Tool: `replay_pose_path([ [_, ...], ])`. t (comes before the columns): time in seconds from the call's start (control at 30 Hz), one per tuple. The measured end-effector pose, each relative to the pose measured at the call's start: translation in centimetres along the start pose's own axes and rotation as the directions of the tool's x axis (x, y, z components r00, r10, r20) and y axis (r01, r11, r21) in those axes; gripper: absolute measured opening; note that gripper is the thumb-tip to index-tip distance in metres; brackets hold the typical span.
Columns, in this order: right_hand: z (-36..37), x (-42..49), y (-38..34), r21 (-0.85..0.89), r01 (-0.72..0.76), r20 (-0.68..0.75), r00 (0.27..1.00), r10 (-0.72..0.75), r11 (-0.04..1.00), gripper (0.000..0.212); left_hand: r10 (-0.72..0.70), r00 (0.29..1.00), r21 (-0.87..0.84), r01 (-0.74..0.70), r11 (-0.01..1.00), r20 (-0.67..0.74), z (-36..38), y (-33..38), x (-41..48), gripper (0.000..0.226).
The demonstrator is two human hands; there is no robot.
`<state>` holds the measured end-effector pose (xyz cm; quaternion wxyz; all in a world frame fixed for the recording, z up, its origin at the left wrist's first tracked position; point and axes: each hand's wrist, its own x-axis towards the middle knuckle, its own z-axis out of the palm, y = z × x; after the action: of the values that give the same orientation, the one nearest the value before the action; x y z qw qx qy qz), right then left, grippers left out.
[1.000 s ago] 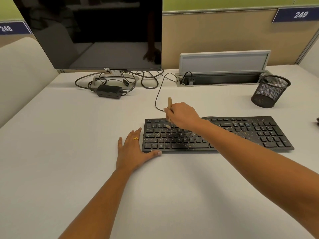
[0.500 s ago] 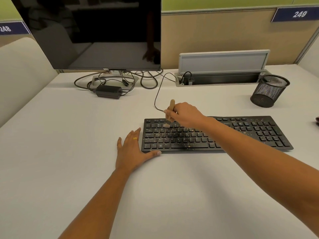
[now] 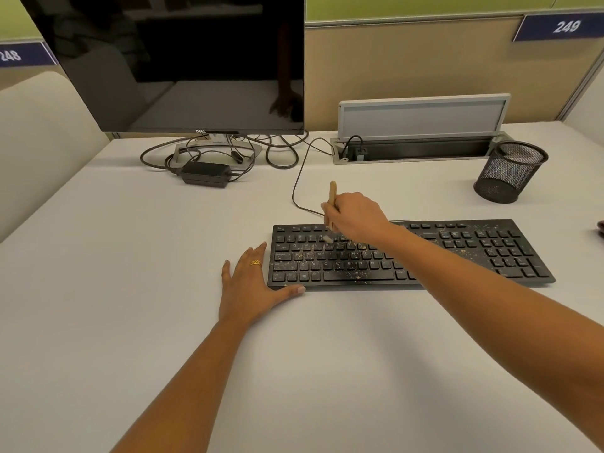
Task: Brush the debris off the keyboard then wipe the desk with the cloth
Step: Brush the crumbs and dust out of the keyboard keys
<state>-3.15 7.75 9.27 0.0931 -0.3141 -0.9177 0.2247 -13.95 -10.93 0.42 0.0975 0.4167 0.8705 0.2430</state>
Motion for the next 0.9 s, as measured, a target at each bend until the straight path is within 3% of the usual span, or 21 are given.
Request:
replay_pose_path([
  [0.1,-0.42,0.34,-0.24,0.027,-0.011,0.012,1.000,0.010,1.000,0.041,-0.002,1.000,0.006,0.002,1.000,0.000,-0.04,0.00,0.02,0.123],
  [0.2,-0.41,0.53,-0.19,0.093,-0.022,-0.083,0.996,0.030,0.995,0.042,0.002,1.000,0.002,-0.002,1.000,-0.005,-0.05,0.03,0.07,0.123],
  [0.37,0.12,0.12,0.10,0.136,0.027,0.065,0.997,-0.036,0.990,0.042,0.001,1.000,0.010,-0.001,1.000,-0.002,0.02,-0.07,0.11,0.122],
  [0.57,-0.05,0.21,-0.01,0.128,0.034,-0.011,0.999,-0.032,0.991,0.037,-0.001,1.000,0.013,0.001,1.000,-0.003,0.01,-0.06,0.09,0.122],
  [0.73,-0.34,0.25,0.05,0.071,0.030,0.054,0.998,-0.033,0.997,0.043,0.003,1.000,0.016,-0.003,1.000,0.000,-0.05,0.04,0.13,0.122],
  [0.9,-0.41,0.32,0.22,0.083,-0.001,-0.089,0.996,0.008,0.997,0.044,0.001,1.000,0.018,-0.001,1.000,0.001,-0.02,-0.03,0.13,0.123],
])
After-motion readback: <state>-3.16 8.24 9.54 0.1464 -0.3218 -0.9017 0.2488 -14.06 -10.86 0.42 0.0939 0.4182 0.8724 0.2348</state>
